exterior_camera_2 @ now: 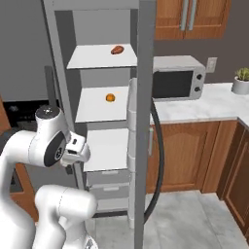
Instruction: Place the garlic in the correct fridge rack based on whether it is a fruit or vegetable. Finally, close the fridge door.
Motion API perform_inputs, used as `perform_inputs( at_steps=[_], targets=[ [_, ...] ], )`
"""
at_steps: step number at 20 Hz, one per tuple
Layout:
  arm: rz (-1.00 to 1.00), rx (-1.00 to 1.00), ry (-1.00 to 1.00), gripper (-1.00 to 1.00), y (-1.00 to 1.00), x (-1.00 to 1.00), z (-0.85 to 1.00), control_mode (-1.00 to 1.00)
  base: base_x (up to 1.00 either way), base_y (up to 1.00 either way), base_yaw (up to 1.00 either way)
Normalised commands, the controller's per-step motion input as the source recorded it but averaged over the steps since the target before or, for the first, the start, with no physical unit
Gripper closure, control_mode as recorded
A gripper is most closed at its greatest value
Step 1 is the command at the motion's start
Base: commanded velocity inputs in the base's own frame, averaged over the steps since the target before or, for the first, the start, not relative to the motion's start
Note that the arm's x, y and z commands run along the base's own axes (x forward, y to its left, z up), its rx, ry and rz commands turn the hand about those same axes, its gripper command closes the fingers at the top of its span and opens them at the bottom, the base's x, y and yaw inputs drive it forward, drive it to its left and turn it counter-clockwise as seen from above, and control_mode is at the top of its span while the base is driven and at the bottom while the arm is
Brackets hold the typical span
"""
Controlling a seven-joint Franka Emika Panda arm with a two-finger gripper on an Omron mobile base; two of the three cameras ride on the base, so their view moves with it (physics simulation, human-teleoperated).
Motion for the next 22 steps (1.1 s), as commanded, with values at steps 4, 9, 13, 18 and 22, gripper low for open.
perform_inputs(
  at_steps=[4,9,13,18,22],
  targets=[
    [0.0,0.0,0.0,1.0,0.0,0.0,0.0,1.0,0.55,0.23,-0.16],
    [0.0,0.0,0.0,1.0,0.0,0.0,0.0,1.0,0.56,0.0,-0.03],
    [0.0,0.0,0.0,1.0,0.0,0.0,0.0,1.0,0.52,0.02,0.0],
    [0.0,0.0,0.0,1.0,0.0,0.0,0.0,1.0,0.42,-0.01,0.02],
    [0.0,0.0,0.0,1.0,0.0,0.0,0.0,1.0,0.49,-0.05,0.14]
  ],
)
